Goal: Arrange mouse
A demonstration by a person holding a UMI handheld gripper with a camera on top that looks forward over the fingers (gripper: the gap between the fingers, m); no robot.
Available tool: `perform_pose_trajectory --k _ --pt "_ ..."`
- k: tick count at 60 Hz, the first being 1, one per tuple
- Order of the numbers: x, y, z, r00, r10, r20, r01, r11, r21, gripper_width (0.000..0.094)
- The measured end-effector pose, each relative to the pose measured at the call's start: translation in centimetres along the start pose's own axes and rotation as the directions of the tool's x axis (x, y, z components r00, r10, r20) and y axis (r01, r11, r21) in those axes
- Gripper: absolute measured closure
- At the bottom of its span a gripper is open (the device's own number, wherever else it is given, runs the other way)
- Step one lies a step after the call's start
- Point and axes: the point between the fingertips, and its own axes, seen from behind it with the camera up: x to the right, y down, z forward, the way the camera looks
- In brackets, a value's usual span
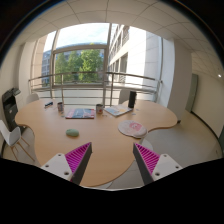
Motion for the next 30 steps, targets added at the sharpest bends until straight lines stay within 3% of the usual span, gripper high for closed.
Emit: perform_pose_trajectory --k 14,30 --pt "-2.6 3.2 0.5 1.000 -0.003 -0.019 0.002 0.998 -0.071 0.0089" --pt "-15.3 10.2 4.3 0.999 -0.006 0.033 0.012 0.980 -0.198 0.0087"
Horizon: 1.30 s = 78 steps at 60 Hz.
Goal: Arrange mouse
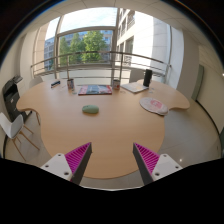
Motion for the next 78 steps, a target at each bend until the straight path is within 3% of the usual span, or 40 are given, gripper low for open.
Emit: perform_pose_trajectory --k 35,43,57,65,70,78 --pt "-9.0 -8.4 28.7 0.976 -0.152 0.157 0.159 0.987 -0.030 0.0085" --pt "-10.6 -10.0 31.6 0.963 -0.167 0.209 0.175 0.985 -0.016 0.0093" --pt "-10.7 -13.6 36.6 0.963 -0.180 0.200 0.182 0.983 0.008 0.0100" --pt "-10.7 -14.3 38.4 0.967 -0.144 0.212 0.147 0.989 0.002 0.0214" --pt "-12.0 -14.1 38.4 0.959 -0.123 0.256 0.129 0.992 -0.005 0.0431" --pt "-11.9 -14.3 38.3 0.969 -0.108 0.223 0.111 0.994 0.001 0.0500"
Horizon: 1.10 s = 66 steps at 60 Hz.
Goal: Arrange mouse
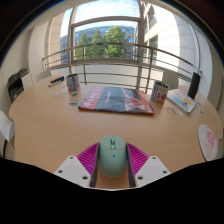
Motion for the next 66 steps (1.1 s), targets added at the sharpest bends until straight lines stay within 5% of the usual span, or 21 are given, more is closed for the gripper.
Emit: perform_pose_trajectory --k 11,24,31,38,43,52,58,66 --pt "-0.9 -1.9 -3.1 1.000 -0.026 -0.008 0.026 0.999 0.028 0.0534" --pt "-0.8 -16.4 -15.2 0.997 -0.029 0.076 0.005 0.954 0.301 0.0535" --pt "5.0 -24.3 -21.3 0.997 0.021 0.075 -0.052 0.897 0.440 0.0536" --pt "15.6 -26.7 -22.6 0.997 0.073 0.013 -0.070 0.861 0.503 0.0537" --pt "24.4 -24.0 -20.0 0.993 0.092 -0.071 -0.048 0.882 0.469 0.0537" --pt "37.3 -13.0 -11.9 0.975 0.163 -0.149 -0.122 0.961 0.250 0.0537" --pt "42.0 -3.6 -6.7 0.969 0.162 -0.185 -0.139 0.982 0.128 0.0536" --pt "43.8 1.2 -5.4 0.966 0.182 -0.183 -0.180 0.983 0.025 0.0489"
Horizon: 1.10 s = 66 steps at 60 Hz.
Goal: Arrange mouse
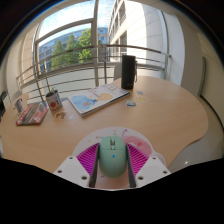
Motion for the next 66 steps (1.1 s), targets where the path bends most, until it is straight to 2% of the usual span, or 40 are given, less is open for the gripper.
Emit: perform_pose_trajectory --k 6,8,12,14,18,36,48,66 --pt "0.5 2.5 0.9 1.000 -0.002 0.009 0.002 0.999 -0.046 0.0401" --pt "0.5 2.5 0.7 1.000 -0.006 0.010 0.006 0.999 -0.042 0.0314" --pt "0.4 1.6 -0.7 1.000 -0.021 0.016 0.022 0.999 -0.030 0.0069" --pt "0.4 1.3 -1.8 1.000 -0.028 0.013 0.028 0.999 -0.021 0.0108" --pt "0.3 0.4 -4.3 0.999 -0.032 0.005 0.032 0.999 0.010 0.0075" --pt "-0.1 -2.0 -20.2 0.998 -0.056 -0.028 0.059 0.993 0.101 0.0090" --pt "-0.4 0.3 -28.8 0.994 -0.089 -0.056 0.096 0.987 0.129 0.0090" --pt "-1.5 4.0 -35.1 0.995 -0.082 -0.053 0.089 0.987 0.135 0.0090"
